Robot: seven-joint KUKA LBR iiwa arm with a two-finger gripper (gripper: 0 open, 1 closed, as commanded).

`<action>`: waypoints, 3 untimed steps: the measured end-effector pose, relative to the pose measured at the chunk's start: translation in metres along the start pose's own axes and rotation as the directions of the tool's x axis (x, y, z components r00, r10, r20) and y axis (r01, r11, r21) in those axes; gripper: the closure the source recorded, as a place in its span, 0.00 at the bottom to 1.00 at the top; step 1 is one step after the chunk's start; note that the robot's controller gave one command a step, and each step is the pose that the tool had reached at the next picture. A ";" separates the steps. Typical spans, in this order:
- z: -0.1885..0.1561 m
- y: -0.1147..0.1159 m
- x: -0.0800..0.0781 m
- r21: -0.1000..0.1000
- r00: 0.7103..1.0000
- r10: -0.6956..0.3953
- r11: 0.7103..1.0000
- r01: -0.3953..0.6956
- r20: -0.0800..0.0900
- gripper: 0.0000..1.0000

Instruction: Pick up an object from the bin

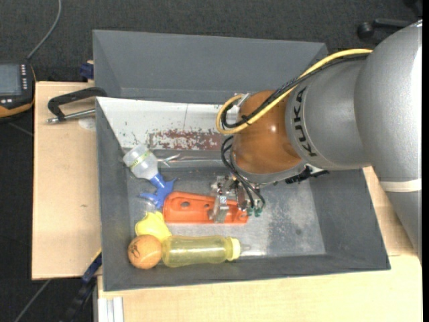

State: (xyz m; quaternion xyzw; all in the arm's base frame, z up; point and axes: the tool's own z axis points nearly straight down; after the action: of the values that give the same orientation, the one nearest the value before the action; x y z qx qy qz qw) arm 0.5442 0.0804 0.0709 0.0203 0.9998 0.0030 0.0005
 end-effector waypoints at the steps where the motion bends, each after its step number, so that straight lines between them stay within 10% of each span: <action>1: -0.001 0.000 0.000 0.000 1.000 0.000 1.000 0.000 0.001 1.00; 3: -0.032 0.000 0.002 0.001 1.000 0.000 1.000 0.000 -0.006 1.00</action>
Offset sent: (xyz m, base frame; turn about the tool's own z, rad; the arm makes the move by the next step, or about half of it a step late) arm 0.0000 0.0000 0.0779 0.0000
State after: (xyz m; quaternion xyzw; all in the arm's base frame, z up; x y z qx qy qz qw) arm 0.5418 0.0801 0.1030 0.0204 0.9998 0.0027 -0.0023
